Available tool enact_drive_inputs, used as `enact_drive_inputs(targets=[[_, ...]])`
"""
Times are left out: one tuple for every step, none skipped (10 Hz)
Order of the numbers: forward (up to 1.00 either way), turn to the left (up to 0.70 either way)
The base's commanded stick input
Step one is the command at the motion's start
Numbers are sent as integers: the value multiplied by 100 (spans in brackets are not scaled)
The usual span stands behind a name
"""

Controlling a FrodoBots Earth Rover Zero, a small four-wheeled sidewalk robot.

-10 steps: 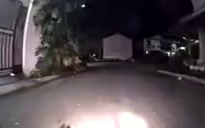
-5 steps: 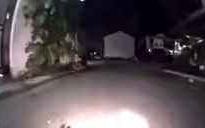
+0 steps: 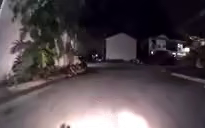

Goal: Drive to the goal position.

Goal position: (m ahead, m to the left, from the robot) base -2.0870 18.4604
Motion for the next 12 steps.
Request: enact_drive_inputs(targets=[[100,0],[100,0],[100,0],[100,0],[100,0],[100,0],[100,0],[100,0],[100,0],[100,0],[100,-13],[100,-27]])
